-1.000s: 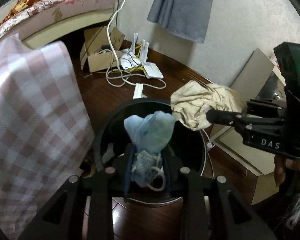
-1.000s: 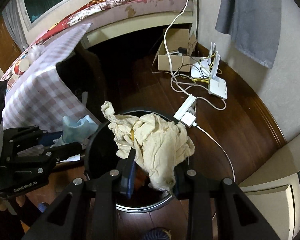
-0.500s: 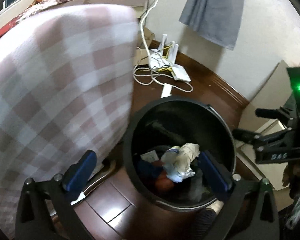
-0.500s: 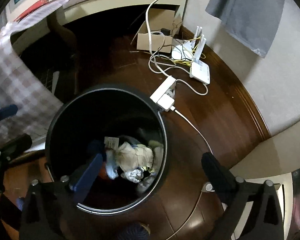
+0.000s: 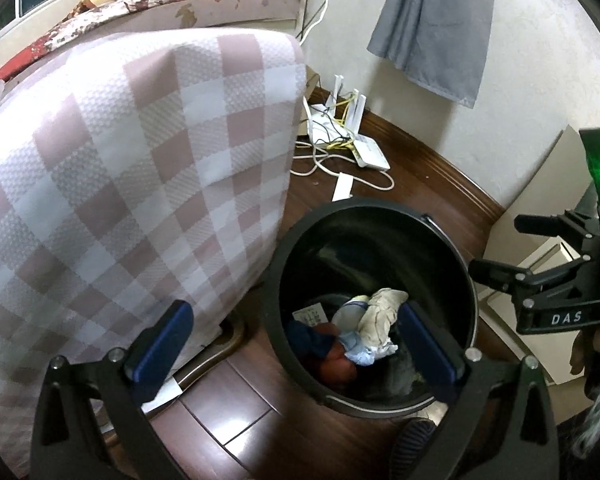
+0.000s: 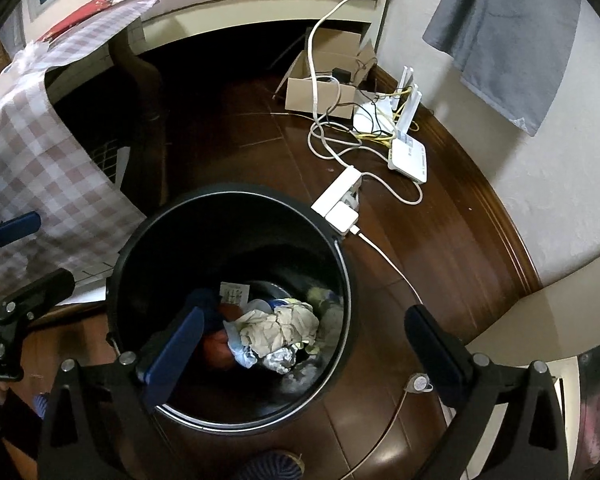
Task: Collect trash
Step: 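Move both tools back over the bed toward the carton and cups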
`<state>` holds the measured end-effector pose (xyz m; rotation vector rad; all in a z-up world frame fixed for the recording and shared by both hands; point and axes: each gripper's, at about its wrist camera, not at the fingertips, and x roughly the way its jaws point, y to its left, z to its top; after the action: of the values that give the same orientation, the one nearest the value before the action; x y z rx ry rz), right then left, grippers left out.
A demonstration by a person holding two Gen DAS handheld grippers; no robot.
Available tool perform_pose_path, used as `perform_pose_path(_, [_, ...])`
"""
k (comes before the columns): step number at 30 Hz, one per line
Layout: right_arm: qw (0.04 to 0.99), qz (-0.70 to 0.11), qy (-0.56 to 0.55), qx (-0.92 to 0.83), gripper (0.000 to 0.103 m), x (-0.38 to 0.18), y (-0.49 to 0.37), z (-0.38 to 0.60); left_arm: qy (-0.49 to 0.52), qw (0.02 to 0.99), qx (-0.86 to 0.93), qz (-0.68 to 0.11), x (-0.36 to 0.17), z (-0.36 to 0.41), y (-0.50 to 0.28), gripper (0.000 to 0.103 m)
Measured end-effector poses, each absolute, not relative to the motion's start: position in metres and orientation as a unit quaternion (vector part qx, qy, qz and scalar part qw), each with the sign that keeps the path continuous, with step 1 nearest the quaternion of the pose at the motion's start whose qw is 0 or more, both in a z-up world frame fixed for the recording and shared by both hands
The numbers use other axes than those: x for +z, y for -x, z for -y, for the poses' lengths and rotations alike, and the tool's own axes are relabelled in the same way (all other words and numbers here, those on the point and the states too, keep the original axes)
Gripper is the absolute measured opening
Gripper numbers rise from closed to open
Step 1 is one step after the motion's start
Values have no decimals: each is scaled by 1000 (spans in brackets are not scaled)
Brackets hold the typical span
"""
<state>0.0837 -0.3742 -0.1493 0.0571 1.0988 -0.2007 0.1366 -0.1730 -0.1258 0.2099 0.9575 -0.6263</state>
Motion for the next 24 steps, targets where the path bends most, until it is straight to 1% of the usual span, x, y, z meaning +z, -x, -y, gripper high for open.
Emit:
perform_pose_path(10, [850, -518, -29, -92, 102, -142, -81, 372, -105, 838, -301, -443, -117, 173, -129, 102])
perform_pose_path(18, [862, -499, -35, -89, 102, -121, -73, 367, -100, 847, -298, -428, -97, 165, -123, 102])
perform_pose_path(24, [874, -479, -29, -80, 102, -99, -68, 354, -87, 863, -286, -408, -73, 143, -116, 102])
